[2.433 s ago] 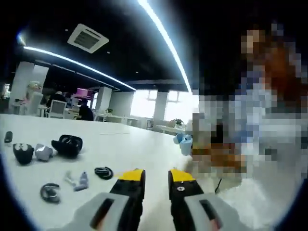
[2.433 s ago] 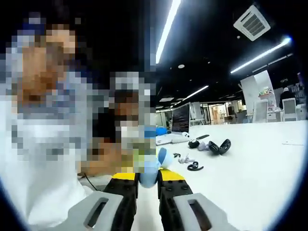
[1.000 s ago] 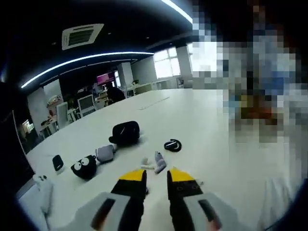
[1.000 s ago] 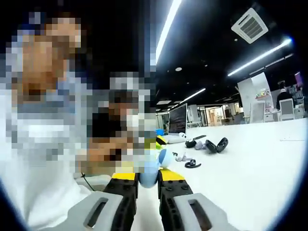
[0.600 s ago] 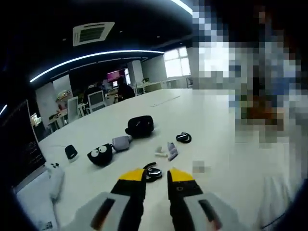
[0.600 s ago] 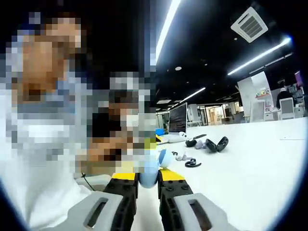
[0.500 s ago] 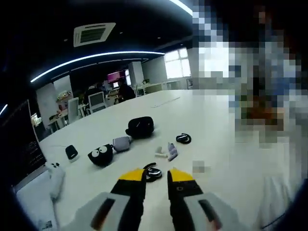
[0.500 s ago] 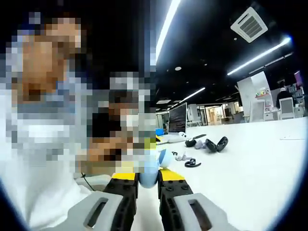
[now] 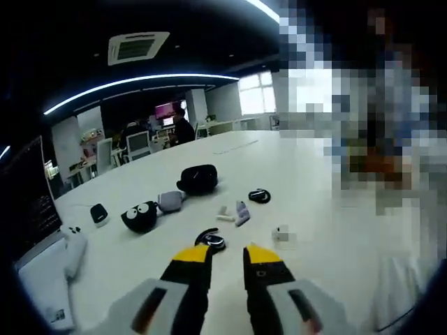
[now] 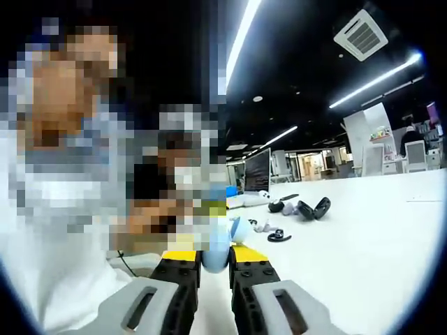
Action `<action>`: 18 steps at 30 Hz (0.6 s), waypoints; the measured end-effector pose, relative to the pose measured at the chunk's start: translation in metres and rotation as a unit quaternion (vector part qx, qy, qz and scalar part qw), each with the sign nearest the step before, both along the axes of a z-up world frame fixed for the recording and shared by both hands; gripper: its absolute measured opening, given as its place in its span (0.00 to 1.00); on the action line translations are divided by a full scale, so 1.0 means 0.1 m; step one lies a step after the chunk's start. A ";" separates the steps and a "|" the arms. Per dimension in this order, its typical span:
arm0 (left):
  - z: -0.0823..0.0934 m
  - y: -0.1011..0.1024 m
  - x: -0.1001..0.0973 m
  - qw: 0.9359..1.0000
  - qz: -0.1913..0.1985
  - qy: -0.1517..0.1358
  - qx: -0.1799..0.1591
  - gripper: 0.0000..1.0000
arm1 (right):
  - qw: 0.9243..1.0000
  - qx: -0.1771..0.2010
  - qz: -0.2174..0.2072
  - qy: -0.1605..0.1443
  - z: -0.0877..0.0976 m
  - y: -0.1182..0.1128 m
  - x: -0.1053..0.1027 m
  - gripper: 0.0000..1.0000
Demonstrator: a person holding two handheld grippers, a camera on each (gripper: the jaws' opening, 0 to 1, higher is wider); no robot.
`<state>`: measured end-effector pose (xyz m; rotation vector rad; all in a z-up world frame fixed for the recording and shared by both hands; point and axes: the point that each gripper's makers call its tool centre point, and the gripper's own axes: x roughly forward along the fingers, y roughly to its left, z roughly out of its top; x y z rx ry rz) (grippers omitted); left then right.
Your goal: Pick up the earbuds from the table and place the earbuds into the earbud case
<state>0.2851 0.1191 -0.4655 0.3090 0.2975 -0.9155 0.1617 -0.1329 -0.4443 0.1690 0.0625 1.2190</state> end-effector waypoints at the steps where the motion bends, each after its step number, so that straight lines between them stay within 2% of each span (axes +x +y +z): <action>1: -0.01 -0.02 0.00 1.000 -0.002 0.000 0.001 0.20 | 1.000 0.000 0.000 0.000 0.00 0.00 0.00 0.15; 5: -0.05 0.04 0.01 1.000 0.004 0.000 0.025 0.20 | 1.000 0.000 -0.001 -0.001 0.00 -0.01 0.00 0.15; 8: -0.06 0.21 0.05 0.999 0.026 0.000 0.037 0.20 | 1.000 0.000 0.000 -0.001 0.00 0.00 0.00 0.15; 15: -0.09 0.45 0.22 0.998 0.063 0.009 0.028 0.25 | 1.000 -0.002 0.001 -0.001 -0.01 0.00 -0.01 0.15; 18: -0.22 0.49 0.30 0.997 0.066 0.036 0.024 0.25 | 1.000 -0.002 -0.001 -0.001 -0.01 -0.01 0.00 0.15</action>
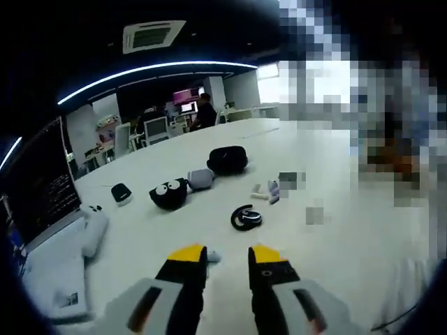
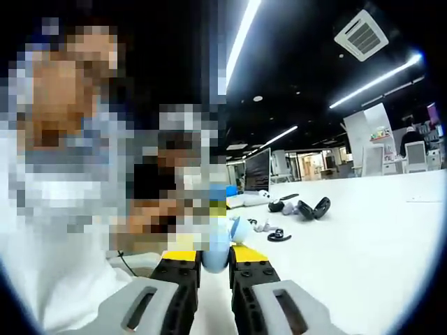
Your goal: Pick up the earbuds from the table and place the earbuds into the earbud case
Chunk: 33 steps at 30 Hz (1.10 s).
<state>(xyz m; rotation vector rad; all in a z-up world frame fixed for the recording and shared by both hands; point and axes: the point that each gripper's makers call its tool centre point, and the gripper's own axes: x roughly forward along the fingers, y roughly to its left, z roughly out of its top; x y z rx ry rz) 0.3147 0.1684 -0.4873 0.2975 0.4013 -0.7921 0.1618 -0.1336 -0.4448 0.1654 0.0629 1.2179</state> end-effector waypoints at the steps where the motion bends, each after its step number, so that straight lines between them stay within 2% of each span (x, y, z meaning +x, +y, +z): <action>1: -0.03 0.01 0.02 1.000 0.000 0.004 -0.001 0.25 | 1.000 0.000 0.000 0.000 0.00 0.00 0.00 0.15; 4: -0.13 0.06 0.10 1.000 0.004 0.022 0.011 0.25 | 1.000 -0.001 0.000 0.001 0.00 0.00 0.00 0.15; 9: -0.11 -0.01 0.11 0.999 -0.004 0.032 0.043 0.25 | 1.000 0.002 0.000 0.003 0.00 0.01 0.01 0.15; 12: -0.12 -0.03 0.10 0.992 -0.026 0.049 0.112 0.24 | 1.000 0.000 0.001 0.003 -0.01 0.01 0.01 0.15; 14: -0.11 -0.03 0.08 0.983 -0.058 0.058 0.166 0.23 | 1.000 0.000 0.001 0.004 -0.01 0.01 0.01 0.15; 15: -0.06 -0.02 0.11 0.978 -0.070 0.050 0.191 0.23 | 1.000 0.001 0.001 0.005 0.00 0.01 0.01 0.15; 16: -0.02 -0.02 0.13 0.975 -0.078 0.046 0.202 0.22 | 1.000 0.002 0.002 0.006 0.00 0.01 0.01 0.15; 18: 0.05 -0.06 0.11 0.961 -0.140 0.045 0.236 0.21 | 1.000 0.003 0.002 0.007 0.00 0.00 0.01 0.15; 19: 0.07 -0.05 0.14 0.954 -0.154 0.043 0.252 0.21 | 1.000 0.003 0.002 0.007 0.00 0.00 0.01 0.15; 21: 0.08 -0.08 0.14 0.927 -0.225 0.020 0.299 0.21 | 1.000 0.002 0.003 0.007 -0.01 0.01 0.01 0.15; 22: 0.06 -0.10 0.13 0.919 -0.243 0.026 0.310 0.21 | 1.000 0.002 0.003 0.007 -0.01 0.01 0.01 0.15; 24: -0.02 -0.14 0.14 0.896 -0.283 0.025 0.341 0.20 | 1.000 0.002 0.004 0.007 0.00 0.01 0.01 0.15; 25: -0.04 -0.16 0.12 0.890 -0.296 0.024 0.347 0.20 | 1.000 0.003 0.004 0.007 0.00 0.00 0.01 0.15; 27: -0.12 -0.16 0.12 0.872 -0.320 0.033 0.369 0.20 | 1.000 0.004 0.004 0.008 0.00 0.00 0.01 0.15; 30: -0.19 -0.12 0.12 0.859 -0.333 0.046 0.386 0.20 | 1.000 0.004 0.005 0.008 0.00 0.00 0.00 0.15; 32: -0.24 -0.09 0.11 0.854 -0.334 0.057 0.395 0.20 | 1.000 0.004 0.006 0.008 0.00 0.01 0.00 0.15; 33: -0.26 -0.09 0.11 0.853 -0.334 0.061 0.396 0.20 | 1.000 0.003 0.006 0.008 0.00 0.01 0.00 0.15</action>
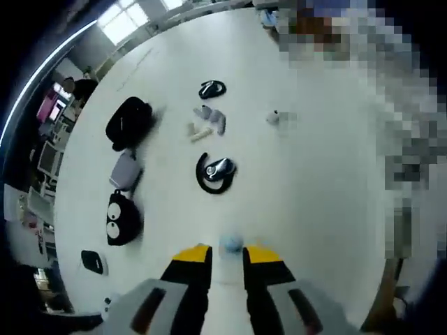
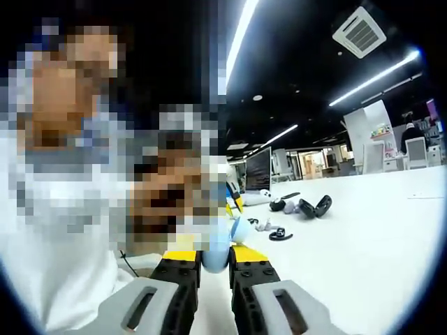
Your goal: Pick up the earbuds from the table and place the earbuds into the earbud case
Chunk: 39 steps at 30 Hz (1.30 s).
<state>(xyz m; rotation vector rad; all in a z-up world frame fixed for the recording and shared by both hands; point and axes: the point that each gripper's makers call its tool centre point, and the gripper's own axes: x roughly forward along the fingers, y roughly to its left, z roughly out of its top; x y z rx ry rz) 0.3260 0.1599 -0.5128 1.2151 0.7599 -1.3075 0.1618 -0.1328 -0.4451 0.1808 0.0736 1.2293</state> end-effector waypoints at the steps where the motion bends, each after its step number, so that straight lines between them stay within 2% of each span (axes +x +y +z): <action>1: -0.01 0.00 0.00 1.000 0.000 0.002 0.001 0.20 | 1.000 -0.001 0.001 0.000 0.00 0.00 0.00 0.15; 11: -0.04 -0.03 -0.05 1.000 -0.003 0.020 0.002 0.17 | 1.000 -0.004 0.003 0.001 -0.02 0.02 0.00 0.15; 16: 0.00 0.00 0.01 1.000 0.003 0.027 0.010 0.17 | 1.000 -0.005 0.003 0.001 -0.02 0.03 0.00 0.15; 17: 0.01 0.01 0.01 0.999 0.008 0.034 0.010 0.17 | 1.000 -0.005 0.003 0.001 -0.03 0.03 0.00 0.15; 19: 0.01 0.00 -0.02 0.997 0.031 0.067 0.000 0.17 | 1.000 -0.006 0.003 0.001 -0.03 0.03 0.00 0.15; 21: 0.02 0.00 0.00 0.990 0.075 0.116 -0.027 0.17 | 1.000 -0.007 0.003 0.001 -0.03 0.03 0.00 0.15; 23: 0.05 0.03 0.04 0.983 0.103 0.149 -0.042 0.17 | 1.000 -0.007 0.003 0.001 -0.03 0.03 -0.01 0.15; 24: 0.05 0.05 0.08 0.978 0.123 0.160 -0.048 0.17 | 1.000 -0.007 0.003 0.001 -0.03 0.03 -0.01 0.15; 26: 0.04 0.10 0.14 0.965 0.169 0.193 -0.053 0.17 | 1.000 -0.007 0.003 0.002 -0.03 0.03 -0.01 0.15; 27: 0.03 0.13 0.15 0.960 0.186 0.202 -0.048 0.17 | 1.000 -0.007 0.004 0.002 -0.03 0.03 -0.01 0.15; 28: 0.01 0.11 0.12 0.959 0.193 0.205 -0.044 0.17 | 1.000 -0.008 0.004 0.002 -0.04 0.03 -0.01 0.15; 29: 0.01 0.08 0.09 0.951 0.214 0.219 -0.047 0.17 | 1.000 -0.009 0.004 0.002 -0.04 0.03 -0.01 0.15; 30: 0.01 0.08 0.04 0.942 0.239 0.233 -0.036 0.17 | 1.000 -0.010 0.004 0.001 -0.04 0.03 -0.01 0.15; 31: -0.01 0.10 0.04 0.935 0.268 0.232 -0.026 0.17 | 1.000 -0.010 0.004 0.001 -0.04 0.04 -0.01 0.15; 32: -0.03 0.13 0.07 0.930 0.292 0.221 -0.017 0.17 | 1.000 -0.011 0.004 0.001 -0.04 0.04 -0.01 0.15; 34: -0.07 0.15 0.09 0.928 0.309 0.209 -0.004 0.17 | 1.000 -0.013 0.005 0.001 -0.05 0.04 -0.01 0.15; 35: -0.08 0.12 0.12 0.903 0.372 0.214 -0.011 0.17 | 1.000 -0.015 0.006 0.002 -0.06 0.04 -0.02 0.15; 36: -0.06 0.05 0.10 0.901 0.371 0.223 -0.029 0.17 | 1.000 -0.017 0.007 0.002 -0.06 0.04 -0.02 0.15; 37: -0.04 -0.01 0.07 0.891 0.386 0.237 -0.038 0.18 | 1.000 -0.019 0.008 0.001 -0.07 0.05 -0.02 0.15; 38: -0.02 -0.02 0.06 0.895 0.378 0.233 -0.038 0.20 | 1.000 -0.020 0.008 0.001 -0.07 0.05 -0.02 0.15; 39: -0.01 -0.04 0.04 0.896 0.378 0.232 -0.036 0.21 | 1.000 -0.021 0.008 0.000 -0.07 0.05 -0.02 0.15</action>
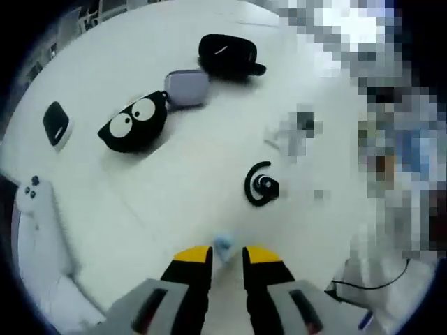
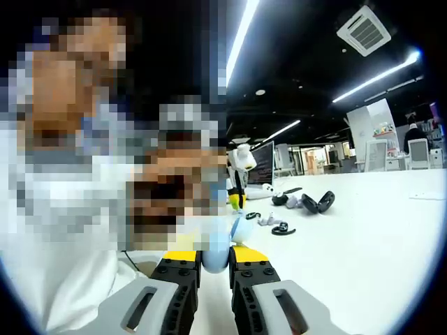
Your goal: Pick up the earbuds from the table and place the earbuds into the earbud case
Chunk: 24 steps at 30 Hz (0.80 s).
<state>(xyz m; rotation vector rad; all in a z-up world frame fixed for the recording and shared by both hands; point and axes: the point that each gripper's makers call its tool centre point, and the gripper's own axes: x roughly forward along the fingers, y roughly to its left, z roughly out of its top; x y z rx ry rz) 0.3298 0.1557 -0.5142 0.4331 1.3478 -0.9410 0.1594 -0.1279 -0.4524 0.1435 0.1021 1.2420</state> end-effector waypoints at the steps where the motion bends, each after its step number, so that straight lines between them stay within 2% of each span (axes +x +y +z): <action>1: 0.01 0.01 -0.01 1.000 -0.014 0.000 0.008 0.24 | 1.000 0.000 -0.001 0.000 0.00 0.00 0.00 0.15; 3: 0.02 -0.01 -0.06 1.000 -0.014 0.012 0.006 0.28 | 1.000 0.001 -0.001 0.000 0.00 -0.01 0.01 0.15; 5: 0.03 -0.05 -0.04 1.000 0.005 0.029 -0.004 0.27 | 1.000 0.000 -0.001 0.000 0.00 -0.01 0.01 0.15; 6: 0.01 -0.06 -0.03 0.999 0.028 0.042 -0.001 0.26 | 1.000 -0.001 -0.001 0.001 0.00 -0.01 0.01 0.15; 8: -0.02 -0.05 -0.01 0.998 0.034 0.043 0.009 0.24 | 1.000 -0.002 -0.001 0.000 0.00 -0.01 0.01 0.15; 9: -0.04 -0.03 0.01 0.997 0.053 0.046 0.019 0.23 | 1.000 -0.003 0.000 0.000 0.00 0.00 0.01 0.15; 14: -0.11 0.01 0.09 0.996 0.058 0.043 0.055 0.23 | 1.000 -0.003 0.001 -0.001 0.00 0.01 0.00 0.15; 18: -0.10 -0.05 0.09 0.995 0.058 0.048 0.058 0.23 | 1.000 -0.006 0.003 -0.002 -0.01 0.02 -0.01 0.15; 24: -0.10 -0.16 -0.02 0.997 0.034 0.045 0.061 0.24 | 1.000 -0.006 0.005 -0.002 -0.01 0.04 -0.03 0.15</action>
